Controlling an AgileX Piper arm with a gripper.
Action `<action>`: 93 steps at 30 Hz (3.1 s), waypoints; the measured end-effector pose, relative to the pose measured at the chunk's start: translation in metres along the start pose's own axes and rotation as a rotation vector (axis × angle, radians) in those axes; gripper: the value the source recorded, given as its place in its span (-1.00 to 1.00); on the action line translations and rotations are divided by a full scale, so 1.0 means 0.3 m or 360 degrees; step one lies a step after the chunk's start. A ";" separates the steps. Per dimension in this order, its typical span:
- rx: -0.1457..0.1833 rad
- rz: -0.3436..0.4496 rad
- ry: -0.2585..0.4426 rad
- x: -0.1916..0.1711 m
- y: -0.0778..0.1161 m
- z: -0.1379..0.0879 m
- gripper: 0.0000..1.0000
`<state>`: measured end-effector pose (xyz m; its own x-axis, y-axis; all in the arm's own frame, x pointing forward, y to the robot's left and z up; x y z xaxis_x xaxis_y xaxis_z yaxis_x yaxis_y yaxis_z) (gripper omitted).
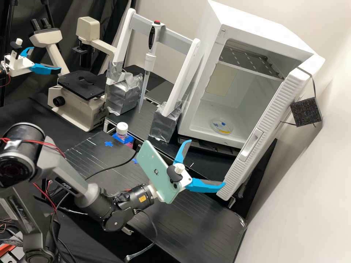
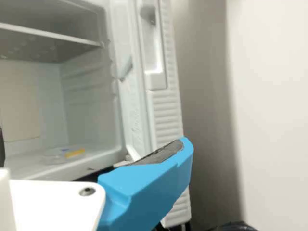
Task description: Close the door
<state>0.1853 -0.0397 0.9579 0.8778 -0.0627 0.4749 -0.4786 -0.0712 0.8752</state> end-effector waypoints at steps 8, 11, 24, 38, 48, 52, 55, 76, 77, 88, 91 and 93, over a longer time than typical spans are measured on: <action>-0.0091 0.0055 -0.0070 0.118 -0.009 0.053 1.00; -0.0112 0.0067 -0.0099 0.155 -0.008 0.070 1.00; -0.0089 0.0016 -0.0113 0.268 -0.035 0.075 1.00; -0.0012 -0.0028 -0.0117 0.275 -0.057 0.073 1.00; 0.0049 -0.0131 0.0020 0.201 -0.066 0.004 1.00; 0.0089 -0.0184 0.0065 0.199 -0.083 -0.014 1.00; 0.0133 -0.0229 0.0088 0.201 -0.103 -0.026 1.00; 0.0168 -0.0571 0.0536 0.194 -0.201 -0.211 1.00; 0.0171 -0.0570 0.0574 0.197 -0.201 -0.224 1.00; 0.0186 -0.0604 0.0578 0.209 -0.223 -0.219 1.00; 0.0198 -0.0598 0.0572 0.206 -0.226 -0.218 1.00; 0.0233 -0.0572 0.0537 0.196 -0.230 -0.210 1.00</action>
<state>0.2714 0.0242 0.9312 0.9337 0.3143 0.1712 -0.1222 -0.1697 0.9779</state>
